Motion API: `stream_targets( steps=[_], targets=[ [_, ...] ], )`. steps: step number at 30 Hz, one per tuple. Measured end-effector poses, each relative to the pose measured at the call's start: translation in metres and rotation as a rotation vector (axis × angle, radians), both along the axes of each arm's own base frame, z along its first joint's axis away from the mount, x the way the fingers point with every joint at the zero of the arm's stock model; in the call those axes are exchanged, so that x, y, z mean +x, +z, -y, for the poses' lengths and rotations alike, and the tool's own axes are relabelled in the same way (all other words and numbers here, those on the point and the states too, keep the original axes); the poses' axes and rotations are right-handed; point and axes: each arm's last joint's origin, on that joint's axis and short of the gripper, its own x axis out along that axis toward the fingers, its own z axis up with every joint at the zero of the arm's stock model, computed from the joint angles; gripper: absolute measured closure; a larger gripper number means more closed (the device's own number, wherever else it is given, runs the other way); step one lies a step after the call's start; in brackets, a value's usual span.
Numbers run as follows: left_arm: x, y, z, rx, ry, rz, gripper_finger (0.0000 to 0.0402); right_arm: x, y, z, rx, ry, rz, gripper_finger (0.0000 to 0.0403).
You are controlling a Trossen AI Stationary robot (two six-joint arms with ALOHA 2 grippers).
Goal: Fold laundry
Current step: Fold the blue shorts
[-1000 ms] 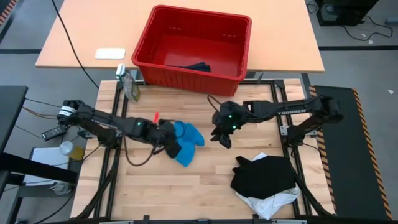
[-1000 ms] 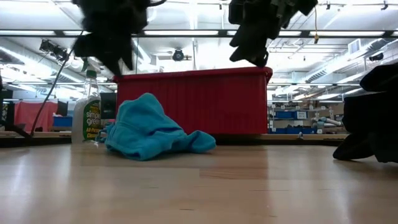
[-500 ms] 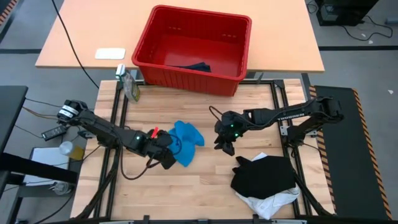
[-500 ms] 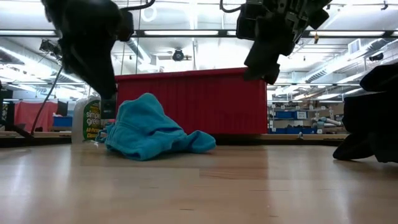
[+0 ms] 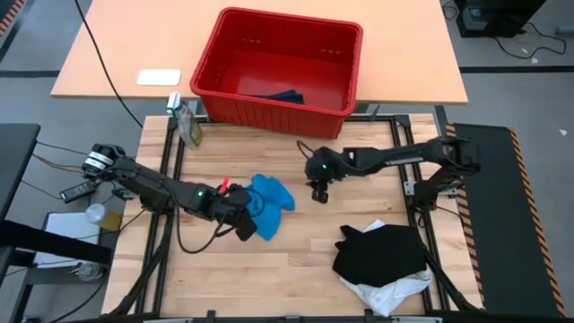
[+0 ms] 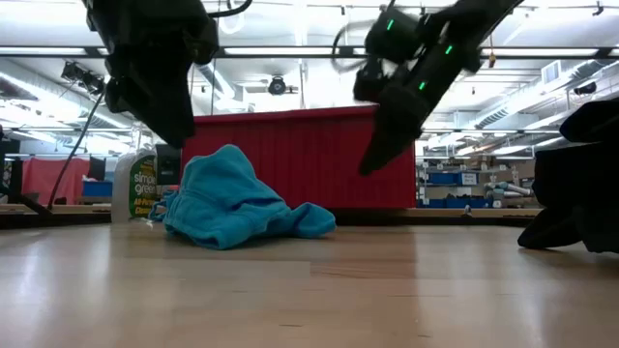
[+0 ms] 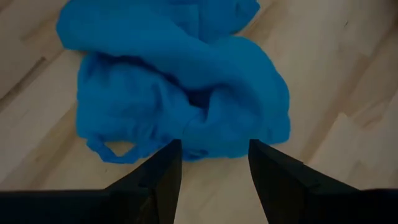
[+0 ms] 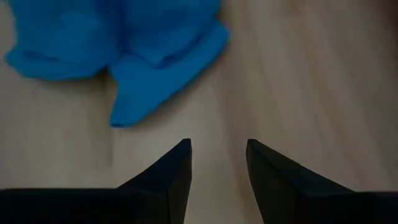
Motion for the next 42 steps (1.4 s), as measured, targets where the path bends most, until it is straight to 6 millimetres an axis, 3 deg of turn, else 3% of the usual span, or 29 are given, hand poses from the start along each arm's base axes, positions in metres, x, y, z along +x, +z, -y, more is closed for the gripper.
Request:
stream_targets(
  steps=[4, 6, 15, 19, 23, 31, 37, 42],
  targets=[
    [0.002, 0.001, -0.002, -0.038, 0.012, 0.014, 0.0214, 0.004, -0.031, 0.044, 0.041, -0.032, -0.032, 0.0243],
    [0.004, 0.001, 0.0, -0.095, 0.022, 0.027, 0.0214, 0.002, -0.037, 0.066, 0.037, -0.082, -0.048, 0.0243],
    [0.002, 0.002, 0.011, -0.182, 0.032, 0.036, 0.0214, -0.022, -0.025, 0.154, 0.028, -0.186, 0.079, 0.0243],
    [0.003, 0.002, 0.01, -0.168, 0.019, 0.034, 0.0214, -0.035, -0.014, 0.171, 0.19, -0.255, 0.164, 0.0243],
    [0.002, 0.001, 0.007, -0.146, 0.015, 0.023, 0.0214, -0.03, -0.001, 0.145, 0.341, -0.145, 0.176, 0.0244],
    [-0.002, 0.002, -0.004, -0.076, 0.022, -0.058, 0.0214, -0.019, 0.054, 0.054, 0.277, 0.023, 0.182, 0.0246],
    [-0.003, 0.016, 0.007, 0.093, -0.297, -0.087, 0.0214, -0.028, 0.091, 0.012, 0.159, 0.005, 0.265, 0.0246],
    [-0.016, -0.007, 0.011, 0.317, -0.531, -0.197, 0.0214, -0.031, 0.102, -0.004, 0.165, -0.007, 0.316, 0.0246]
  ],
)
